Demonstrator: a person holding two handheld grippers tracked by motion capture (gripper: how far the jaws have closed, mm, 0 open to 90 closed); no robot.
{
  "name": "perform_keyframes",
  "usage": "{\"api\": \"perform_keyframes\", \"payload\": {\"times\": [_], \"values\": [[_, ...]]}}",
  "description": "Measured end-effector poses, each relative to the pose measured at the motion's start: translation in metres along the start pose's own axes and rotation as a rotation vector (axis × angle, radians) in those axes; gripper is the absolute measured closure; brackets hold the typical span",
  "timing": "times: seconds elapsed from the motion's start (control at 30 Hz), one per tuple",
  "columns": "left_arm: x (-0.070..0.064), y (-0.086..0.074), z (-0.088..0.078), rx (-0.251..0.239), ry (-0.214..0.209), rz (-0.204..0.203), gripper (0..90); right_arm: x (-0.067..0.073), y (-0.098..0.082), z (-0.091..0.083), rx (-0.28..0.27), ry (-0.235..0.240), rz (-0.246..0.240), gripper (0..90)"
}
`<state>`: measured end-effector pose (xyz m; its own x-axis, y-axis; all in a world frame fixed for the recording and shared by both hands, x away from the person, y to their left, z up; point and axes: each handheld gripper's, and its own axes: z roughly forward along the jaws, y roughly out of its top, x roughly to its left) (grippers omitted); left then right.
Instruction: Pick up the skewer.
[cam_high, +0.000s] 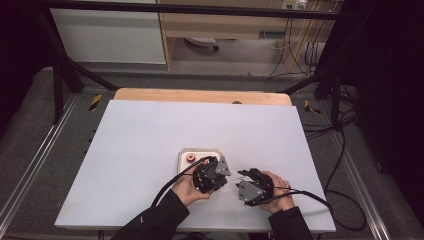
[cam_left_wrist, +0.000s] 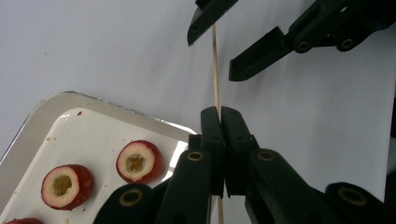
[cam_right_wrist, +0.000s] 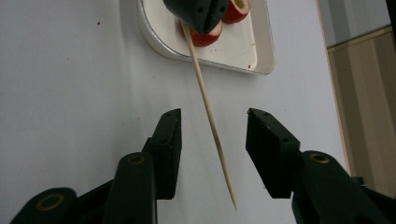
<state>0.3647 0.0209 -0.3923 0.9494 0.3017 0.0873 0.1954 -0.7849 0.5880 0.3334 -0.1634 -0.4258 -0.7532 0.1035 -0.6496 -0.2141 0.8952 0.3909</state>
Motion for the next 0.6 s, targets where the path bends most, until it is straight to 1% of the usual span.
{"api": "perform_keyframes", "payload": {"times": [0.1, 0.2, 0.27, 0.3, 0.4, 0.47, 0.5, 0.6], "values": [[-0.0012, 0.0025, 0.0022, 0.008, -0.006, 0.009, 88.5, 0.0019, -0.0006, 0.0012, 0.0, -0.002, -0.035, 61.6], [-0.002, 0.0035, 0.004, 0.013, -0.008, 0.008, 88.5, 0.0019, -0.0011, 0.0016, 0.0, 0.001, -0.077, 67.3], [-0.0022, 0.0038, 0.0047, 0.016, -0.011, 0.009, 88.5, 0.0034, -0.0009, 0.002, 0.0, 0.007, -0.085, 71.0], [-0.0025, 0.004, 0.005, 0.016, -0.013, 0.01, 88.5, 0.0026, -0.0012, 0.0026, -0.002, 0.003, -0.115, 73.3], [-0.0035, 0.0044, 0.0051, 0.015, -0.017, 0.01, 88.5, 0.0039, -0.0013, 0.0027, 0.003, 0.004, -0.141, 78.6], [-0.0038, 0.0046, 0.0054, 0.012, -0.02, 0.01, 88.5, 0.0049, -0.0015, 0.0028, 0.008, 0.008, -0.144, 80.9], [-0.0038, 0.0046, 0.0054, 0.012, -0.02, 0.01, 88.5, 0.0045, -0.0016, 0.003, 0.009, 0.01, -0.161, 82.1], [-0.0047, 0.0048, 0.0056, 0.013, -0.024, 0.014, 88.5, 0.0061, -0.0017, 0.0036, 0.011, 0.018, -0.177, 85.6]]}}
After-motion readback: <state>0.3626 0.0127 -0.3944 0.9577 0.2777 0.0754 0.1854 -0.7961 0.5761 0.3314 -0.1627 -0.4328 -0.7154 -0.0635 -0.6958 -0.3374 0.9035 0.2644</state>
